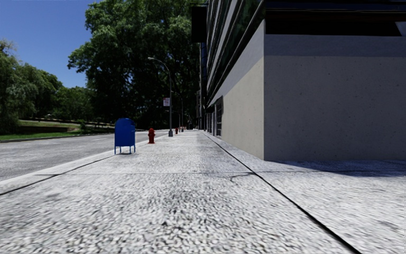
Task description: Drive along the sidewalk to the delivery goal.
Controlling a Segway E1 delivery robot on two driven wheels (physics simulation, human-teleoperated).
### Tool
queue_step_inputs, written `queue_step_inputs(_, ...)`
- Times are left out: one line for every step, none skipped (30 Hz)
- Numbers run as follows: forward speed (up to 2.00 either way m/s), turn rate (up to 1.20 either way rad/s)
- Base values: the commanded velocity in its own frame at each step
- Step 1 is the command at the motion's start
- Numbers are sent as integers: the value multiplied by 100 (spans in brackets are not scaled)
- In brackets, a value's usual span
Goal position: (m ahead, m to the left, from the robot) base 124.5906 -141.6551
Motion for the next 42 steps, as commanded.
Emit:
queue_step_inputs(200, 4)
queue_step_inputs(200, 4)
queue_step_inputs(200, 4)
queue_step_inputs(200, 4)
queue_step_inputs(200, 2)
queue_step_inputs(200, 0)
queue_step_inputs(200, 0)
queue_step_inputs(200, 0)
queue_step_inputs(200, 3)
queue_step_inputs(200, 9)
queue_step_inputs(200, 11)
queue_step_inputs(200, 11)
queue_step_inputs(200, 12)
queue_step_inputs(200, 12)
queue_step_inputs(200, 9)
queue_step_inputs(200, 3)
queue_step_inputs(200, 3)
queue_step_inputs(200, 0)
queue_step_inputs(200, 0)
queue_step_inputs(200, 0)
queue_step_inputs(200, 0)
queue_step_inputs(200, 0)
queue_step_inputs(200, 0)
queue_step_inputs(200, 0)
queue_step_inputs(200, 0)
queue_step_inputs(200, 0)
queue_step_inputs(200, 0)
queue_step_inputs(200, 0)
queue_step_inputs(200, 0)
queue_step_inputs(200, 0)
queue_step_inputs(200, 0)
queue_step_inputs(200, 9)
queue_step_inputs(200, 9)
queue_step_inputs(200, 13)
queue_step_inputs(200, 14)
queue_step_inputs(200, 15)
queue_step_inputs(200, 15)
queue_step_inputs(200, 9)
queue_step_inputs(200, 0)
queue_step_inputs(200, 0)
queue_step_inputs(200, 0)
queue_step_inputs(200, 0)
